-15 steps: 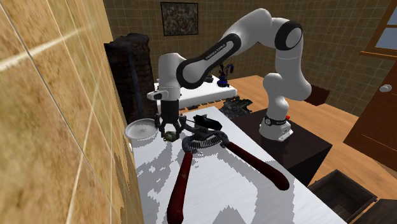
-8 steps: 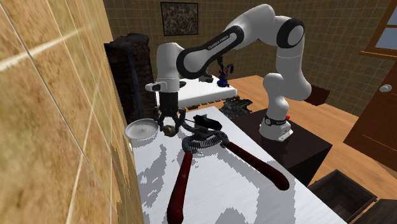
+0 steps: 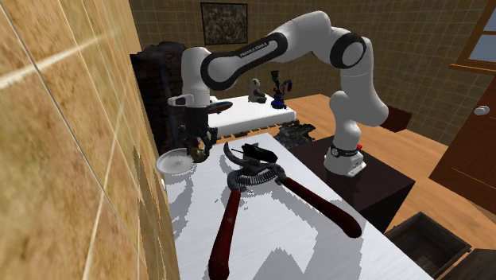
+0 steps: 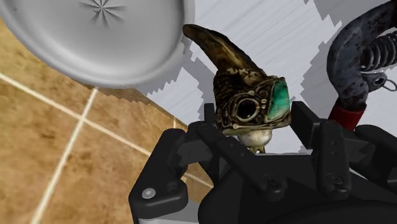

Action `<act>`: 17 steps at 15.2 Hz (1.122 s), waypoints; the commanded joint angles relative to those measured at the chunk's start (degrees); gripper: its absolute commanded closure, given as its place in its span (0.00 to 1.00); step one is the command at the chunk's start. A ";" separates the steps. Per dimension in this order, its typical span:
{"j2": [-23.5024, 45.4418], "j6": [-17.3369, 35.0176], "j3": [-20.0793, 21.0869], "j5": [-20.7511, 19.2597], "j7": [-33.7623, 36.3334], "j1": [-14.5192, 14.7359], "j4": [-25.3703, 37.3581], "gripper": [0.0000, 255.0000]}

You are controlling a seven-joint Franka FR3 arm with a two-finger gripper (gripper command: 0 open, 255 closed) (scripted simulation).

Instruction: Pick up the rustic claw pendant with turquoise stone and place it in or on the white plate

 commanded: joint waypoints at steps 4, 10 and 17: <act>10.66 -7.59 -0.06 1.87 -2.27 -6.32 16.71 1.00; 23.95 -15.73 0.97 3.21 -2.21 -13.44 37.81 1.00; 24.21 -11.05 1.07 3.83 -4.18 -12.67 32.91 1.00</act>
